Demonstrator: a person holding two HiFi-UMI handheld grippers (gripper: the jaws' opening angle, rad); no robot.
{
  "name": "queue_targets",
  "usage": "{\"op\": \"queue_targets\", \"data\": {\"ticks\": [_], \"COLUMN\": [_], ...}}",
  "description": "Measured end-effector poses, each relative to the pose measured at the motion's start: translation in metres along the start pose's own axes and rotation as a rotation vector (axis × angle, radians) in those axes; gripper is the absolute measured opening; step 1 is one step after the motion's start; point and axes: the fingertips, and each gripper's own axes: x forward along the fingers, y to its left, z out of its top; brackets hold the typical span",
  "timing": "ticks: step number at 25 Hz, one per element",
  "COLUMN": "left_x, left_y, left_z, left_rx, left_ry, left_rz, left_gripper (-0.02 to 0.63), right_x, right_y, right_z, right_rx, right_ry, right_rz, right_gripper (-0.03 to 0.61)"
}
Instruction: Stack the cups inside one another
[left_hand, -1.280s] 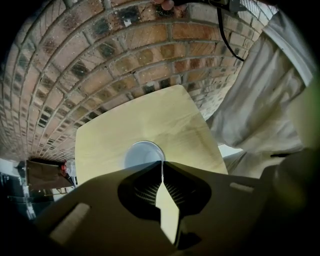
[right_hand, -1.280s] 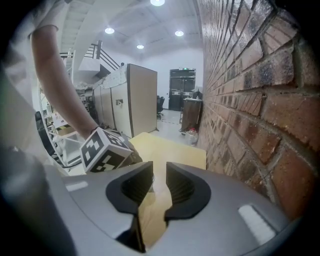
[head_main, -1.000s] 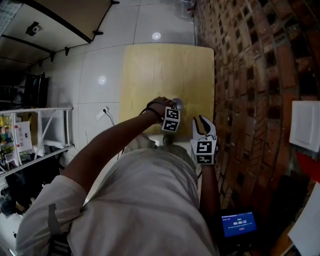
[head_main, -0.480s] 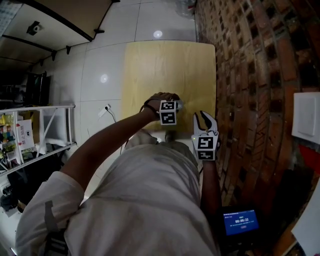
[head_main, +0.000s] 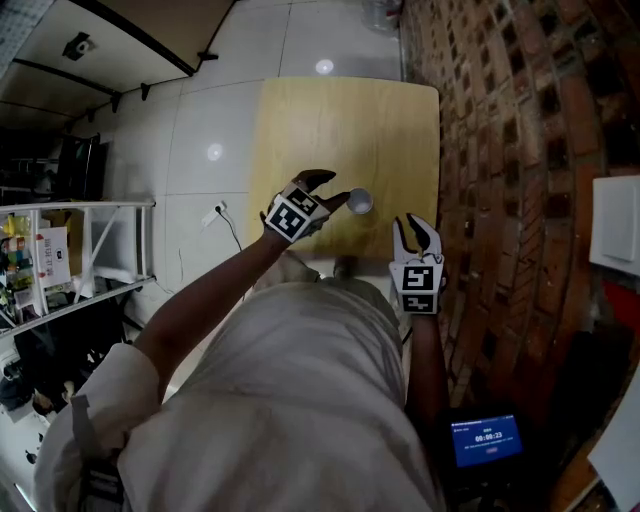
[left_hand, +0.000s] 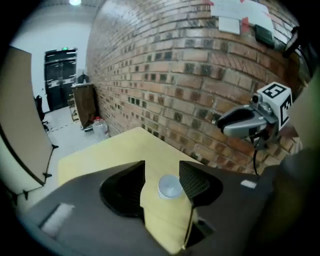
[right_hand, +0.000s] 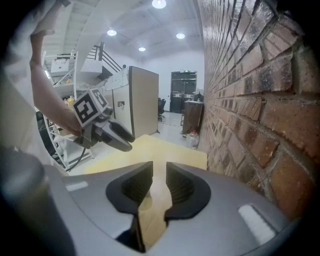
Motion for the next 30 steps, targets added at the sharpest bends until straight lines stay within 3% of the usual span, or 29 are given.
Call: {"op": "queue_targets", "data": {"ticks": [7,11,19,24,30], "left_x": [-0.066,-0.099,-0.144,-0.167,-0.189], "left_y": [0.048,0.062,0.065,0.077,0.093], "left_z": [0.024,0.043,0.050,0.031,0.001], "left_rx": [-0.164,-0.216,-0.187,-0.199,-0.231], "left_ry": [-0.172,-0.265,-0.371,-0.402,-0.402], "left_rz": [0.143,0.186,0.238,0.300,0.371], "left_gripper": [0.170,0.146,0.121,0.118,0.117], "right_x": [-0.001,-0.003,-0.013,-0.010,0.000], "right_y": [-0.003,-0.004,-0.002,-0.001,0.006], "right_z": [0.029,0.049,0.087,0.099,0.099], "right_rx": [-0.029,-0.046,-0.045,-0.050,-0.046], "right_ry": [-0.054,-0.083,-0.200,-0.286,-0.302], "right_rz": [0.016,0.023,0.057,0.087,0.120], "right_gripper": [0.087,0.087,0.089,0.103,0.117]}}
